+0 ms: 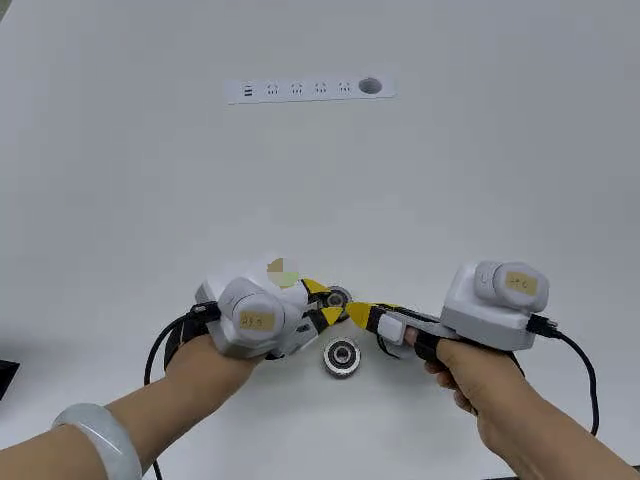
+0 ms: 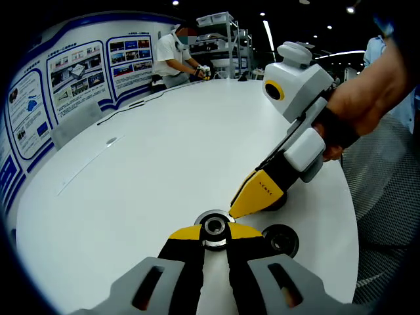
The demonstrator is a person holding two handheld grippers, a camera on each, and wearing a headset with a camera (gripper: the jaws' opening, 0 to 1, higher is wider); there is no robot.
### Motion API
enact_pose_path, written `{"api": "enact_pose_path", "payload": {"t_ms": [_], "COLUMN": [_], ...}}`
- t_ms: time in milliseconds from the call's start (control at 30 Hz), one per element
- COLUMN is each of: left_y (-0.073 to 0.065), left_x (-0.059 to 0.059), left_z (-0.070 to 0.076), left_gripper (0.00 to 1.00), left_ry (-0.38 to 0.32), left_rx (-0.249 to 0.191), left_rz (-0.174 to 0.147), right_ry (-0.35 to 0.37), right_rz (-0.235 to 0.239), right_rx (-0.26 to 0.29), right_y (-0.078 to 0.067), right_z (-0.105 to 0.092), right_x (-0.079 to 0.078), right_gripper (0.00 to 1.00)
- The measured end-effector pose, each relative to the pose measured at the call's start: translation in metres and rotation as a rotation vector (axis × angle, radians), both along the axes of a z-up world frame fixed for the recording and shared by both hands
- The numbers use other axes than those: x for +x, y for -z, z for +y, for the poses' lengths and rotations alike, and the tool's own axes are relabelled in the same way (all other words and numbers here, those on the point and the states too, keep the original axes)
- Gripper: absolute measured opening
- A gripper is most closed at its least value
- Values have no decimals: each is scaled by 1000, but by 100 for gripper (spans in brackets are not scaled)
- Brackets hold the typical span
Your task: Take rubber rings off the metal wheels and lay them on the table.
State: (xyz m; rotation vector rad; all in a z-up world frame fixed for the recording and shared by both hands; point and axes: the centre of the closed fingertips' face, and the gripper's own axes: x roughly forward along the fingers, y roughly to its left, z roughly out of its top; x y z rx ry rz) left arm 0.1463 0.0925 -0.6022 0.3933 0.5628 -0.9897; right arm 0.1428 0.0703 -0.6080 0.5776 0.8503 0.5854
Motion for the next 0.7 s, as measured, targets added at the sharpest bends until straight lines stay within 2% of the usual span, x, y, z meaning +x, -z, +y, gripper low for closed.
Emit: {"api": "enact_pose_path", "payload": {"t_ms": [333, 700], "left_y": [0, 0], "left_x": [0, 0], "left_z": [0, 0], "left_gripper": [13, 13], "left_ry": [-1, -1], "left_rx": [-1, -3], "left_rz": [0, -1], "right_ry": [22, 25], "right_rz": [42, 46], "right_rx": [43, 55], "right_y": [2, 3], "right_z": [5, 8], "right_x": [2, 4], "right_gripper": [18, 18]}}
